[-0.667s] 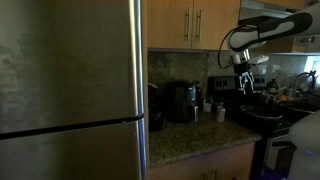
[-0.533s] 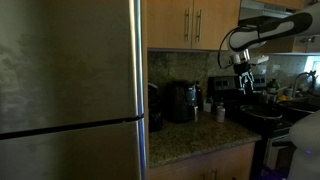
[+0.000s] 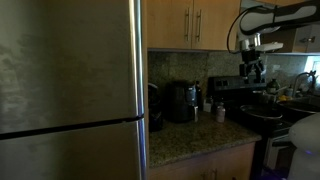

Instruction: Move the can to the left.

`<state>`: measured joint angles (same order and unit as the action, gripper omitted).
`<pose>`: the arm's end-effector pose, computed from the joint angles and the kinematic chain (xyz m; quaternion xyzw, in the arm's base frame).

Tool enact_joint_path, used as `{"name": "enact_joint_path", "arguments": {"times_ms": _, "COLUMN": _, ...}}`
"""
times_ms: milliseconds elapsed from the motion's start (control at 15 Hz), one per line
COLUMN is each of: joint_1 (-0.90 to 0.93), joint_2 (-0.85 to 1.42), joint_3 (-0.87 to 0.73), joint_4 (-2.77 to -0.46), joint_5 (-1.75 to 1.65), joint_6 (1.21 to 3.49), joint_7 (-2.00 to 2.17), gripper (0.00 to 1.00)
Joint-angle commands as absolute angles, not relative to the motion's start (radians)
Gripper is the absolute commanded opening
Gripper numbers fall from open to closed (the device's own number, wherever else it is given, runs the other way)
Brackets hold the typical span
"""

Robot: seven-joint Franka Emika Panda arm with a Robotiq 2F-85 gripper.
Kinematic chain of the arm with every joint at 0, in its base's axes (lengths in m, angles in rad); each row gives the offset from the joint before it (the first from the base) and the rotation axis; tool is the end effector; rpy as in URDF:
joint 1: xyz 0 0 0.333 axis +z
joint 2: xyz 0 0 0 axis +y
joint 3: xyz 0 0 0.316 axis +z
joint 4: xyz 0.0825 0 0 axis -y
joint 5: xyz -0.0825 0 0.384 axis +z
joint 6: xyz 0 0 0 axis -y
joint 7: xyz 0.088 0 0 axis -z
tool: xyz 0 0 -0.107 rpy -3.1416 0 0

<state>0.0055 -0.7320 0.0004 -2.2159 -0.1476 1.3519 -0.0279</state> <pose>0.2987 -0.0164 0.6224 0.9951 0.0055 -0.0666 0.0723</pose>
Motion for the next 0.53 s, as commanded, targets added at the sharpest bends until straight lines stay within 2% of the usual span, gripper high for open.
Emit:
{"name": "enact_joint_path", "arguments": {"times_ms": 0, "joint_1": -0.057, "joint_2": -0.859, "joint_3": -0.044, "joint_4": -2.126, "joint_5": -0.188, "joint_6": 1.211, "joint_7": 0.022, "gripper": 1.0}}
{"name": "enact_joint_path", "arguments": {"times_ms": 133, "joint_1": -0.065, "joint_2": -0.9, "joint_3": -0.084, "joint_4": -2.033, "joint_5": -0.213, "joint_6": 1.053, "joint_7": -0.018, "gripper": 1.0}}
{"name": "enact_joint_path", "arguments": {"times_ms": 200, "joint_1": -0.04, "joint_2": -0.885, "joint_3": -0.06, "joint_4": -2.101, "joint_5": -0.201, "joint_6": 1.152, "joint_7": 0.012, "gripper": 1.0}}
{"name": "enact_joint_path", "arguments": {"times_ms": 467, "joint_1": -0.044, "joint_2": -0.94, "joint_3": -0.093, "joint_4": -2.044, "joint_5": -0.206, "joint_6": 1.068, "joint_7": 0.003, "gripper": 1.0}}
